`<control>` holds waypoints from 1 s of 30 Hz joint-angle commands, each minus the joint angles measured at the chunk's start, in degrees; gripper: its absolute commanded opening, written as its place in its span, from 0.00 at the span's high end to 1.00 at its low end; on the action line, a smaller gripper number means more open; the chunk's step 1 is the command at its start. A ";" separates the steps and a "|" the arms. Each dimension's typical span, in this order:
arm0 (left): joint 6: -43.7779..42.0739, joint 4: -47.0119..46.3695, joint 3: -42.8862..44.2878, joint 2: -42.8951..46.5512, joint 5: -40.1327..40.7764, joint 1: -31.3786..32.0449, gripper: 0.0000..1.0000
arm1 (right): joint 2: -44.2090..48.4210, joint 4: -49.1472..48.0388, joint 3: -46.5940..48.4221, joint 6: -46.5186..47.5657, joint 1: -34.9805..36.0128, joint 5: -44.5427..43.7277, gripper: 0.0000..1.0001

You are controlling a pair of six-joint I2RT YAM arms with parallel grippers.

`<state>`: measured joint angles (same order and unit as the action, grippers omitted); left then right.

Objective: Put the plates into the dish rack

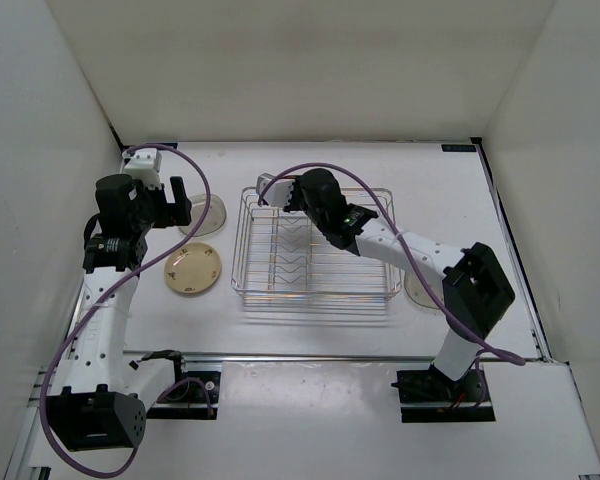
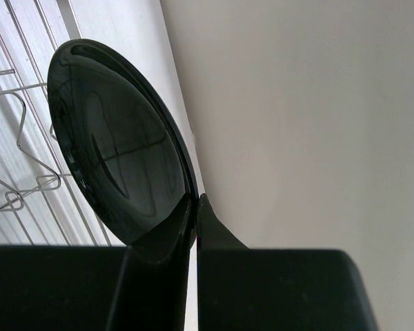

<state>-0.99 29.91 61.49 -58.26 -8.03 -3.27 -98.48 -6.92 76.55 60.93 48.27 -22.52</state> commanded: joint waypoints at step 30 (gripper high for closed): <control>0.56 -0.73 0.47 0.52 1.26 -0.25 0.00 | -3.73 0.59 5.10 -5.46 -2.74 7.75 1.00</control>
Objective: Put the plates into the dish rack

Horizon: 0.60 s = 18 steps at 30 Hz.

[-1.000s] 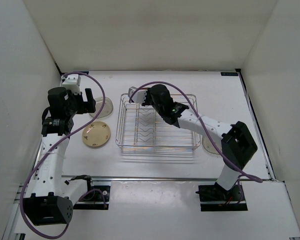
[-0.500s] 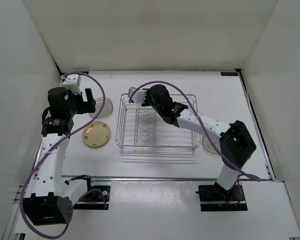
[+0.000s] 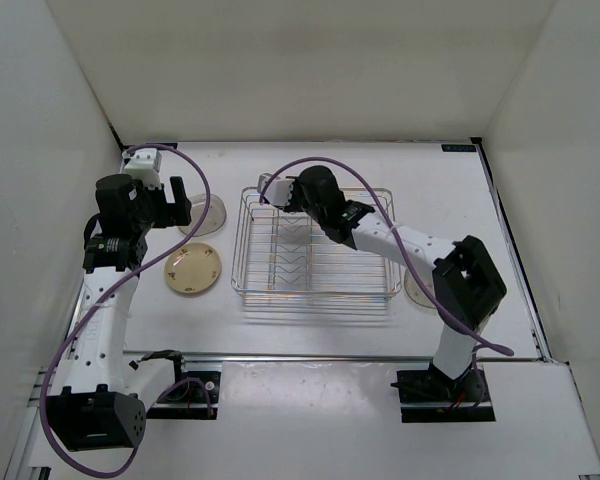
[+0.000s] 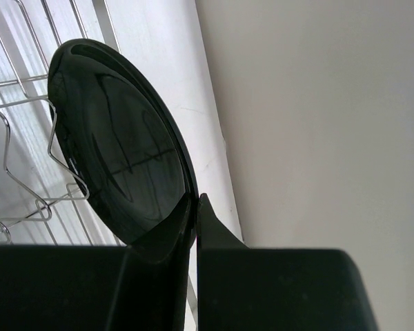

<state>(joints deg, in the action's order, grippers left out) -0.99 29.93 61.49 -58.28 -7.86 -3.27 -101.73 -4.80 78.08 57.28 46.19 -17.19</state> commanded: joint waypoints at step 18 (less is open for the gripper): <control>0.03 -0.75 1.00 -1.66 2.23 -0.25 0.00 | -4.88 6.02 10.86 -6.56 -3.92 10.60 1.00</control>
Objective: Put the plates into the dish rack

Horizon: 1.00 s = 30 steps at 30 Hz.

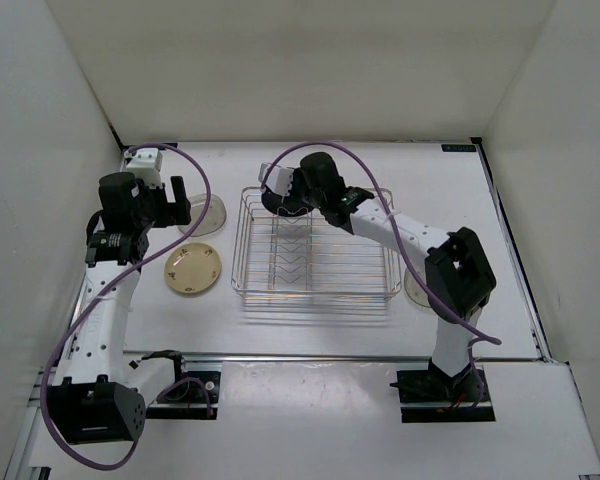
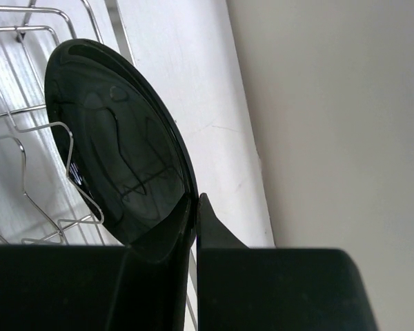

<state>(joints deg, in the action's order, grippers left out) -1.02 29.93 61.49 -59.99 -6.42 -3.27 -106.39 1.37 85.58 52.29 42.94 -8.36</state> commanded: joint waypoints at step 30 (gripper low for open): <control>0.05 -0.75 1.52 -1.01 0.79 -0.25 0.00 | -4.00 10.32 8.02 -5.97 -3.30 12.22 1.00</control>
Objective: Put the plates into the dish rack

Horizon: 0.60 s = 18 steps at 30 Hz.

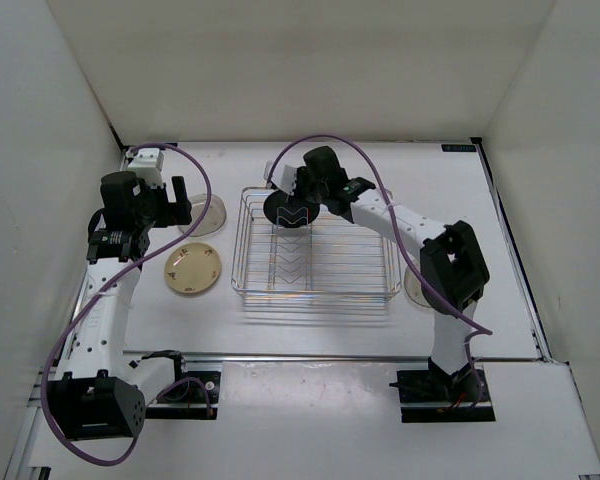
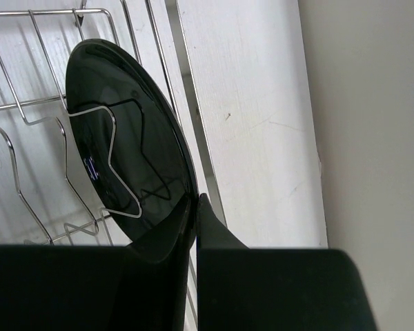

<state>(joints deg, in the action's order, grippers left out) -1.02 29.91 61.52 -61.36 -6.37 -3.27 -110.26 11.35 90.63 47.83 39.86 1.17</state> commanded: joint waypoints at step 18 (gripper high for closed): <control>0.05 -0.73 1.50 0.37 1.27 -0.25 0.00 | -0.66 4.82 3.59 -2.04 -0.22 5.07 1.00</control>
<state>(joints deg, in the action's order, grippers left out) -1.02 29.93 61.52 -61.41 -5.39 -3.27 -110.85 14.94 92.16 46.87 39.51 3.70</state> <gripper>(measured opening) 0.998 0.012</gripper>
